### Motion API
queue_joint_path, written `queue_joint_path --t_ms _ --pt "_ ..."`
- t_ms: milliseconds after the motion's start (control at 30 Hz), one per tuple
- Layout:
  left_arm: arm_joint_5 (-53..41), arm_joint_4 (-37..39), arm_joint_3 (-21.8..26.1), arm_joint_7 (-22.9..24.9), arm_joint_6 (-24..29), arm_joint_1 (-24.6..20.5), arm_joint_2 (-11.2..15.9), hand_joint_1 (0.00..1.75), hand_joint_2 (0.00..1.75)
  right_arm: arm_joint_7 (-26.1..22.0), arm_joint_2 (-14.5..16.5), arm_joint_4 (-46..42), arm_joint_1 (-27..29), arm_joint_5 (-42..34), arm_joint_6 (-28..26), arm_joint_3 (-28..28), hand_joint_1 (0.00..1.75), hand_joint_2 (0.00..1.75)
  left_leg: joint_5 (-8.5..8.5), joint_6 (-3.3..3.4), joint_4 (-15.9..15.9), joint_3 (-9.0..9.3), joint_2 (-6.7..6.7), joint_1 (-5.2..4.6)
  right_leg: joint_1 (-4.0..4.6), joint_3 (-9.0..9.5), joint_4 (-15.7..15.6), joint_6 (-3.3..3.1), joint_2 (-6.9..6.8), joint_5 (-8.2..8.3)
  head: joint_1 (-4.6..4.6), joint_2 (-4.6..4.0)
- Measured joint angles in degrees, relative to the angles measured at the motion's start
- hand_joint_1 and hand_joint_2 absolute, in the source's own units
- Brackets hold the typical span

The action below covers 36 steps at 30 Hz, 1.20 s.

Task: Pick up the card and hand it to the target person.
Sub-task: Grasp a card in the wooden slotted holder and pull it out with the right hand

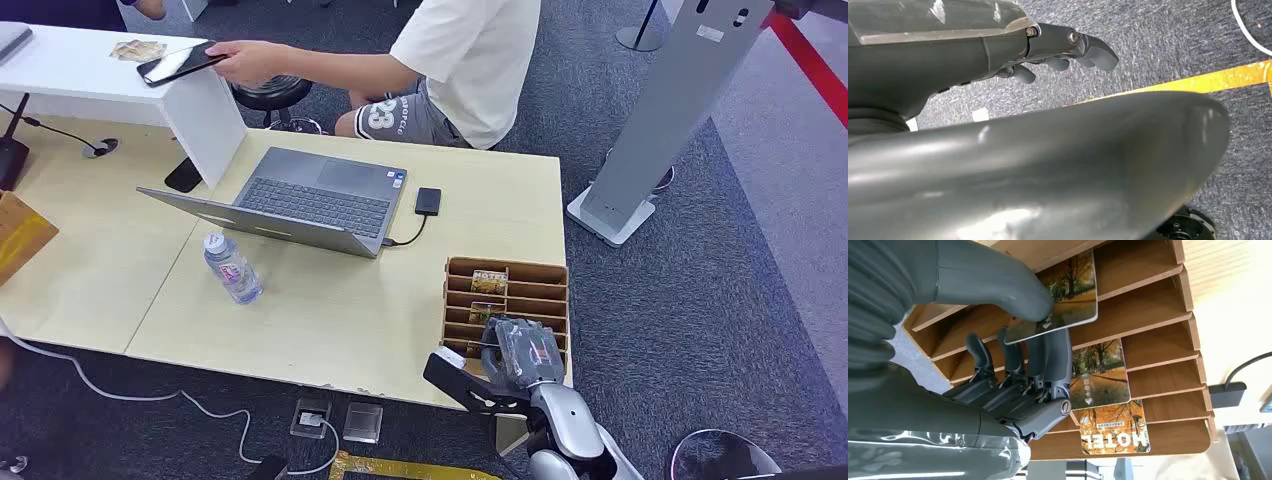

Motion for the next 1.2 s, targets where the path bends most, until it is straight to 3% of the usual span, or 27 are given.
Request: queue_joint_path --t_ms 67,200,533,733,1200 --pt "0.0 0.0 0.0 0.0 0.0 0.0 0.0 0.0 0.0 0.0 0.0 0.0 0.0 0.0 0.0 0.0 1.4 1.75 0.0 0.0 0.0 0.0 0.0 0.0 0.0 0.0 0.0 0.0 0.0 0.0 -0.01 0.0" --pt "-0.1 0.0 0.0 0.1 0.0 -0.1 0.0 0.0 1.75 -0.1 0.0 0.0 0.0 0.0 -0.1 0.0 1.4 1.75 0.0 0.0 0.0 0.01 0.0 0.0 0.0 0.0 0.0 0.0 0.0 0.0 0.0 0.0" --pt "-1.0 0.0 0.0 0.0 0.0 -0.2 0.0 0.0 1.75 -0.6 0.0 0.3 -0.1 0.0 -0.1 0.0 1.4 1.75 0.0 0.0 0.0 0.0 0.0 0.0 0.0 0.0 0.0 0.0 0.0 0.0 0.0 0.0" --pt "-1.0 0.0 0.0 0.2 0.0 -0.3 0.0 0.0 1.75 -0.3 -0.6 -1.0 -1.4 -5.2 2.1 -0.3 1.4 1.75 0.01 0.01 0.0 0.01 0.0 0.0 0.0 0.01 0.0 0.0 0.0 0.01 0.01 0.0" --pt "-0.4 0.0 0.1 -0.8 0.0 0.1 0.1 0.0 1.75 3.5 -7.3 -17.2 -9.0 -11.9 8.3 -3.2 1.4 1.75 0.01 0.01 0.0 0.01 0.02 0.0 0.0 0.0 0.0 -0.01 0.02 0.02 -0.04 0.0"
